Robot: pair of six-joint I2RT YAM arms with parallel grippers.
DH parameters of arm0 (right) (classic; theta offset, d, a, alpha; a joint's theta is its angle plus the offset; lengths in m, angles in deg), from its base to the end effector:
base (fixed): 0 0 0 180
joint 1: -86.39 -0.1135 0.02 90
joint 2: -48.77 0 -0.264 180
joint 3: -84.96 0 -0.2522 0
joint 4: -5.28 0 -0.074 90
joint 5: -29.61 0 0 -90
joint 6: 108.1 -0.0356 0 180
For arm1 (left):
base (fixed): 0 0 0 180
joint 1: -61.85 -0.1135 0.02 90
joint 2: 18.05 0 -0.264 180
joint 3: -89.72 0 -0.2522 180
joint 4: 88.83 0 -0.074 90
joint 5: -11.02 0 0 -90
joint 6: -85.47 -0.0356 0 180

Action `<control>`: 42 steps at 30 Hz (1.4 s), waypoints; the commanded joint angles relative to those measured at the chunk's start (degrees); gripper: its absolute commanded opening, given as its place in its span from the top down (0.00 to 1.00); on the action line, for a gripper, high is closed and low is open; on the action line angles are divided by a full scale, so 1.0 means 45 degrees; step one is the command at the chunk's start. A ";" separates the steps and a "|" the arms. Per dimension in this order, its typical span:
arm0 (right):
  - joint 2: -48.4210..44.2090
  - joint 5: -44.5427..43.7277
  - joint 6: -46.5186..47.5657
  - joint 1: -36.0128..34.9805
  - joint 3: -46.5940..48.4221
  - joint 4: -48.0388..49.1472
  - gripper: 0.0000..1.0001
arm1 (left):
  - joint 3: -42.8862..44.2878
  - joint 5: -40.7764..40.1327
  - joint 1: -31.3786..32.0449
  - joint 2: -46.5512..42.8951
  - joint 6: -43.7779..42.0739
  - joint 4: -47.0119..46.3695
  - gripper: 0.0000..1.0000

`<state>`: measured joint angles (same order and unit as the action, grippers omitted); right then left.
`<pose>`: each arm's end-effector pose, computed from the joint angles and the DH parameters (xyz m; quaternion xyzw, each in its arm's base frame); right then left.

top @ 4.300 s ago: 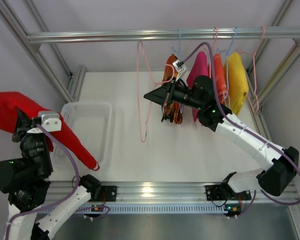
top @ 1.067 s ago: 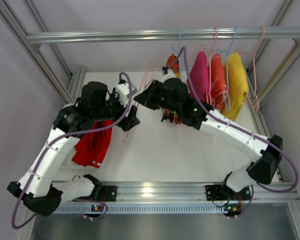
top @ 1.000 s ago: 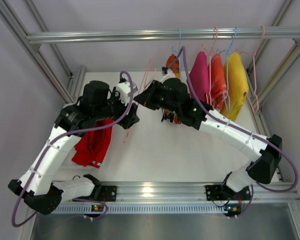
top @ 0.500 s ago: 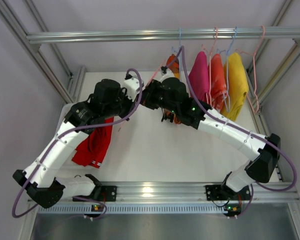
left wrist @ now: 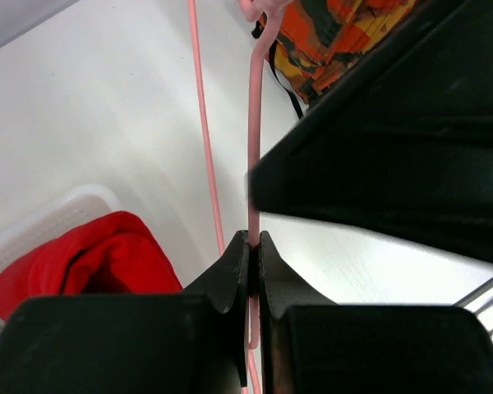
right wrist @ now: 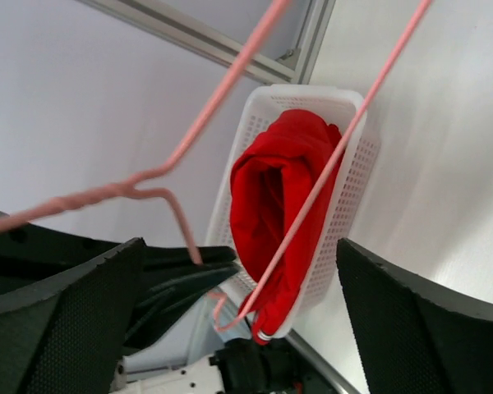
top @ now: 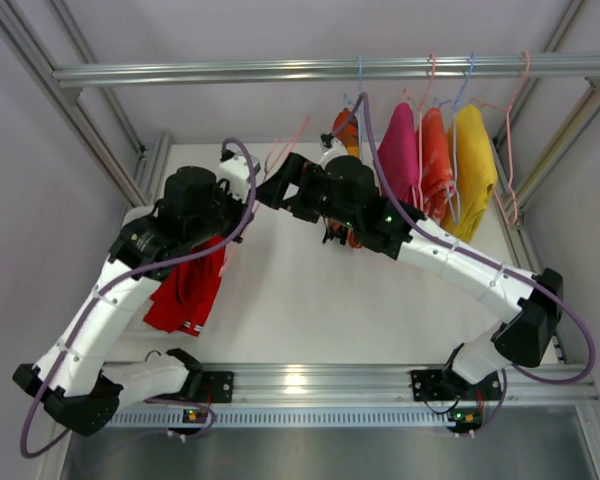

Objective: Remove the trousers from the hanger

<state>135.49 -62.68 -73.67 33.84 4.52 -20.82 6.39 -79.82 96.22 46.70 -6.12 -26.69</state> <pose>0.2185 0.2829 0.4080 0.0331 0.7833 0.4933 0.3769 0.1787 -0.1216 0.4305 0.2641 0.8257 -0.1345 0.4799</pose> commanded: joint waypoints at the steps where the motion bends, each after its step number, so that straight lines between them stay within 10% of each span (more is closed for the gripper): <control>1: -0.0969 0.0000 0.0512 0.0097 -0.0276 0.0808 0.01 | -0.0455 0.0653 -0.0410 -0.1165 0.0936 -0.1044 1.00; 15: -0.4620 -0.0273 0.5646 0.0175 -0.2405 0.1746 0.00 | 0.0947 0.3839 -0.2658 0.0821 0.3770 -0.1453 1.00; 30: -0.6204 -0.0860 0.8971 0.0623 -0.2719 0.1004 0.00 | 0.6628 0.0347 -0.1915 0.5470 0.4590 -0.2256 1.00; 42: -0.6399 -0.1035 0.8677 0.1347 -0.2719 0.0554 0.01 | 0.6732 -0.0282 -0.1915 0.6704 0.4864 -0.2060 1.00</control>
<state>108.16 -66.79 -35.07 38.91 -7.77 -18.00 35.55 -79.34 87.80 76.69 14.32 -33.49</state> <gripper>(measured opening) 0.993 0.043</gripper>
